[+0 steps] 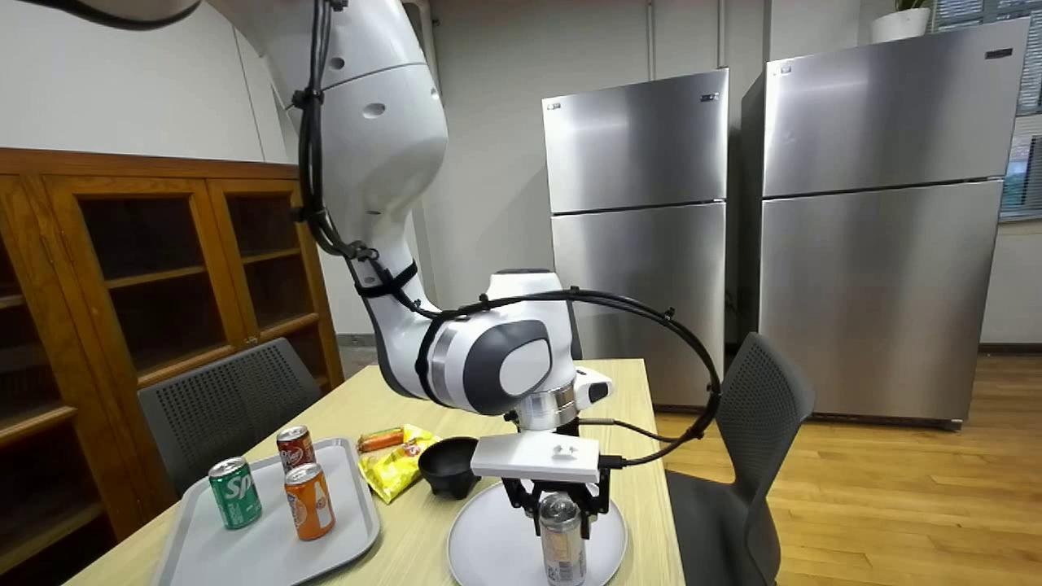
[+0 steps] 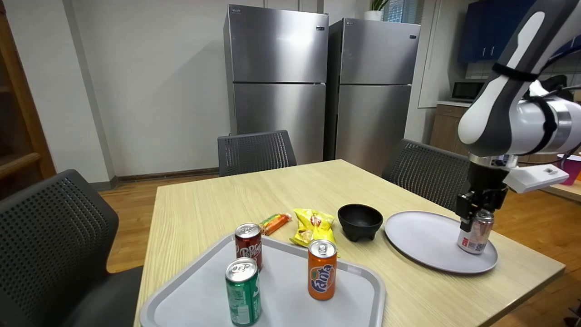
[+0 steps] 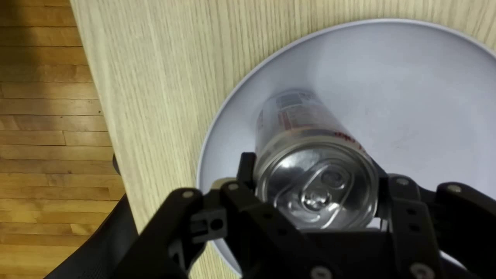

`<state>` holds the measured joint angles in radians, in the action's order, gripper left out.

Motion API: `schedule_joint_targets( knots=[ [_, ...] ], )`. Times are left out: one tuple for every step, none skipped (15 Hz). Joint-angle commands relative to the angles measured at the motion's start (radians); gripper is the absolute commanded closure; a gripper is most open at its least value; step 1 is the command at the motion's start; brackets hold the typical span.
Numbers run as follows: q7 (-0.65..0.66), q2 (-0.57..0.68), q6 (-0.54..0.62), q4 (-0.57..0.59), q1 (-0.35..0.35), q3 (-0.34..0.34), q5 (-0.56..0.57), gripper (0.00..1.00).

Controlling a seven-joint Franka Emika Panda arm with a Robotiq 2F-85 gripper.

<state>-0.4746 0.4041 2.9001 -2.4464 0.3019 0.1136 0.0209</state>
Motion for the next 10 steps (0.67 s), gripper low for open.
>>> schedule_joint_targets(
  knots=[
    [-0.005,-0.034,-0.006,-0.009,0.044,-0.042,0.010,0.62],
    [-0.014,-0.054,-0.015,-0.020,0.052,-0.054,0.005,0.62],
    [-0.018,-0.075,-0.012,-0.034,0.053,-0.059,0.009,0.62],
    [-0.023,-0.089,-0.012,-0.041,0.056,-0.067,0.010,0.62],
    [-0.024,-0.108,-0.017,-0.048,0.057,-0.073,0.008,0.62],
    [-0.023,-0.124,-0.018,-0.054,0.051,-0.074,0.011,0.62],
    [-0.023,-0.142,-0.019,-0.062,0.045,-0.075,0.014,0.62],
    [-0.024,-0.161,-0.016,-0.072,0.039,-0.075,0.016,0.62],
    [-0.027,-0.183,-0.018,-0.083,0.036,-0.078,0.014,0.62],
    [-0.028,-0.202,-0.017,-0.091,0.030,-0.079,0.015,0.62]
  ],
)
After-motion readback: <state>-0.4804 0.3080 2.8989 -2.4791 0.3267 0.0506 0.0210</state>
